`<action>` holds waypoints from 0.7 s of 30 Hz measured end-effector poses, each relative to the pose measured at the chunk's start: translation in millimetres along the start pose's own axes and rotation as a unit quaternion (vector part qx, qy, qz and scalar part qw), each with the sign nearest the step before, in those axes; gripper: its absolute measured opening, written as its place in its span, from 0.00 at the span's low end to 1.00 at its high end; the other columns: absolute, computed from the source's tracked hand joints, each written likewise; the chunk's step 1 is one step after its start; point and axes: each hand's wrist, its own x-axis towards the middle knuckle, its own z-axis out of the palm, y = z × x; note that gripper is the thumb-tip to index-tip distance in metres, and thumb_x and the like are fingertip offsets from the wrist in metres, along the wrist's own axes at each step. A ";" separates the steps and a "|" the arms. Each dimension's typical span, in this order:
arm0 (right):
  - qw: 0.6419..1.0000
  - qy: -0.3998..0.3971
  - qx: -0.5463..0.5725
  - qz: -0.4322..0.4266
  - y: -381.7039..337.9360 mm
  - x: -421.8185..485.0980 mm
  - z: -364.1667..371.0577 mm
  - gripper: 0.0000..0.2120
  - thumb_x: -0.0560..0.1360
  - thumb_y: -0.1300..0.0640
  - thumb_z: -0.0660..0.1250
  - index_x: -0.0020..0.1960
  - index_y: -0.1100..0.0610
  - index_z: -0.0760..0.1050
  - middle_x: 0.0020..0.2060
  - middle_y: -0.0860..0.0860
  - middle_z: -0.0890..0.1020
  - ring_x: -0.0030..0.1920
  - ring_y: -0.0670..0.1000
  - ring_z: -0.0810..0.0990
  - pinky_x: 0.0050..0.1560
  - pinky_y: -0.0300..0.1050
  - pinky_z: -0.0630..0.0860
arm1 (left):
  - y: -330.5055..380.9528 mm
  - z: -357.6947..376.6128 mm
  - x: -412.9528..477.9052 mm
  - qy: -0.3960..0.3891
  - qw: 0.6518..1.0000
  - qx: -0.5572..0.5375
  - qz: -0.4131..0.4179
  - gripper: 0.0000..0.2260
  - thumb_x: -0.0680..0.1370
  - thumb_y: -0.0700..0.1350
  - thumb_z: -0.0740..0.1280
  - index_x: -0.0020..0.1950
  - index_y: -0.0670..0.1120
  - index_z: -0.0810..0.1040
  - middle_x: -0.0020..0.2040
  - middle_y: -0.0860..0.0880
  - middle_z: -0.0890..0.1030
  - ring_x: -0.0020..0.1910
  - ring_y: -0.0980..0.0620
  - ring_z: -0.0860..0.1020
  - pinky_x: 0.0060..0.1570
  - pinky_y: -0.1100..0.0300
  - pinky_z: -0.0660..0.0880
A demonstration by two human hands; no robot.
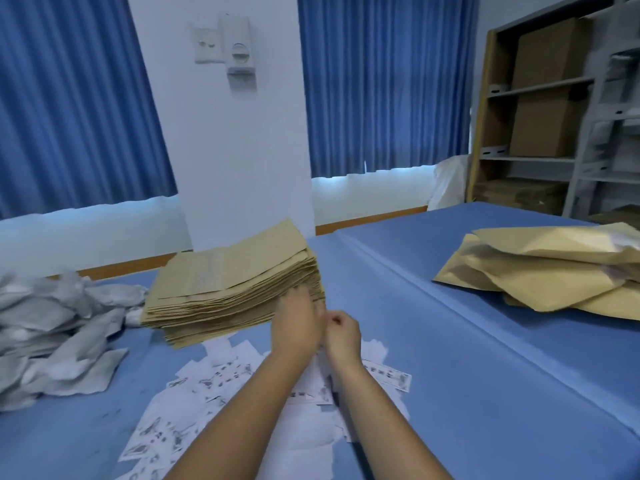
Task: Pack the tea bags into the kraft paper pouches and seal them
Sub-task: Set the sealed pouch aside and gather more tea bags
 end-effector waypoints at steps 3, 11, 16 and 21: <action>0.994 -0.070 0.026 0.078 23.0 -3.6 35.2 0.17 0.74 0.71 0.59 0.31 0.58 0.77 0.30 0.55 0.78 0.31 0.53 0.73 0.35 0.43 0.70 | -60.2 -27.5 33.2 0.051 0.977 0.208 -0.001 0.18 0.79 0.48 0.59 0.67 0.42 0.67 0.66 0.42 0.69 0.66 0.44 0.66 0.62 0.53 0.67; 0.987 -0.092 0.059 0.116 35.4 4.9 41.4 0.23 0.75 0.74 0.56 0.25 0.56 0.69 0.23 0.49 0.72 0.23 0.46 0.70 0.28 0.36 0.66 | -138.8 -26.7 69.1 -0.068 0.964 0.256 0.019 0.32 0.80 0.55 0.59 0.77 0.41 0.49 0.73 0.46 0.67 0.74 0.50 0.60 0.70 0.47 0.54; 0.976 -0.127 0.104 0.141 20.2 -6.4 35.7 0.06 0.77 0.70 0.59 0.45 0.69 0.74 0.38 0.60 0.78 0.36 0.55 0.76 0.42 0.43 0.73 | -148.5 -12.2 51.1 0.045 0.982 0.177 0.057 0.21 0.79 0.46 0.64 0.71 0.47 0.65 0.62 0.50 0.76 0.62 0.49 0.71 0.58 0.56 0.63; 0.929 -0.172 0.273 0.178 3.4 -20.6 25.3 0.09 0.80 0.63 0.58 0.54 0.68 0.74 0.53 0.63 0.81 0.55 0.60 0.81 0.55 0.50 0.77 | -155.5 -25.0 39.0 0.037 0.975 0.210 0.061 0.16 0.77 0.44 0.67 0.65 0.45 0.72 0.58 0.47 0.74 0.56 0.46 0.73 0.51 0.55 0.67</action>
